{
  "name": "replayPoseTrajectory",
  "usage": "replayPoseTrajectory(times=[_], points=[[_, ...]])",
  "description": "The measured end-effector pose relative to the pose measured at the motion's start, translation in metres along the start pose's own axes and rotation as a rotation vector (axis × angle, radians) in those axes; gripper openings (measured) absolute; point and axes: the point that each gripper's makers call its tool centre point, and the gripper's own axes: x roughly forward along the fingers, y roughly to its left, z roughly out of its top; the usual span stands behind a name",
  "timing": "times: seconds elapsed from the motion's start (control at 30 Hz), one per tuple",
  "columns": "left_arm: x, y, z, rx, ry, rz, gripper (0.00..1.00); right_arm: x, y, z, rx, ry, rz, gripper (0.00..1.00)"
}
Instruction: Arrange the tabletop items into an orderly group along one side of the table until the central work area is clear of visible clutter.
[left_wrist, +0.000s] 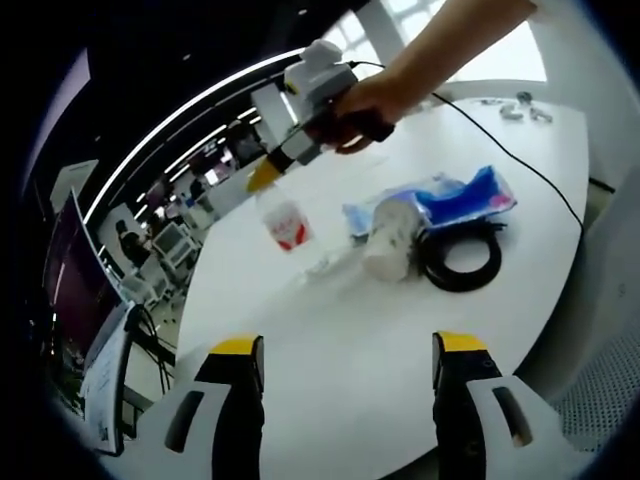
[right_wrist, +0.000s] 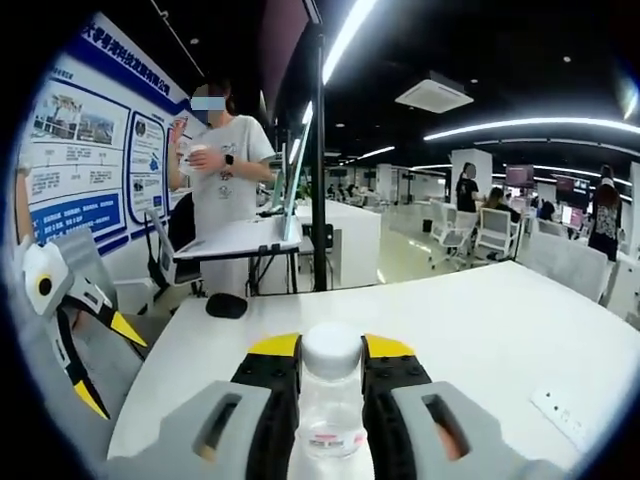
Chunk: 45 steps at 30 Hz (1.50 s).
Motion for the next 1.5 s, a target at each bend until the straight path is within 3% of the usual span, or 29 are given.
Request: replayPoseTrajectory(times=[0.4,0.63,0.8,0.93,1.17,1.3,1.5], points=[[-0.001,0.003,0.003,-0.006,-0.018,0.015,0.65,-0.003,-0.011,0.012,0.039,-0.038,-0.060,0.34],[-0.002,0.006,0.007,-0.025,-0.035,0.029,0.66,-0.025,-0.015,0.023,0.076,-0.077,-0.118,0.38],[-0.008,0.012,0.012,-0.048,-0.082,0.040,0.68,-0.057,-0.010,0.039,0.108,-0.127,-0.197,0.39],[-0.012,0.013,0.017,-0.069,-0.114,0.040,0.71,-0.091,0.000,0.047,0.194,-0.185,-0.259,0.39],[-0.014,0.010,0.019,-0.085,-0.130,0.018,0.71,-0.141,0.026,0.043,0.239,-0.201,-0.342,0.38],[-0.017,0.014,0.026,-0.135,-0.166,0.006,0.73,-0.167,0.037,0.038,0.276,-0.232,-0.404,0.38],[-0.020,0.012,0.036,-0.179,-0.207,-0.029,0.75,-0.196,0.042,0.029,0.297,-0.225,-0.455,0.39]])
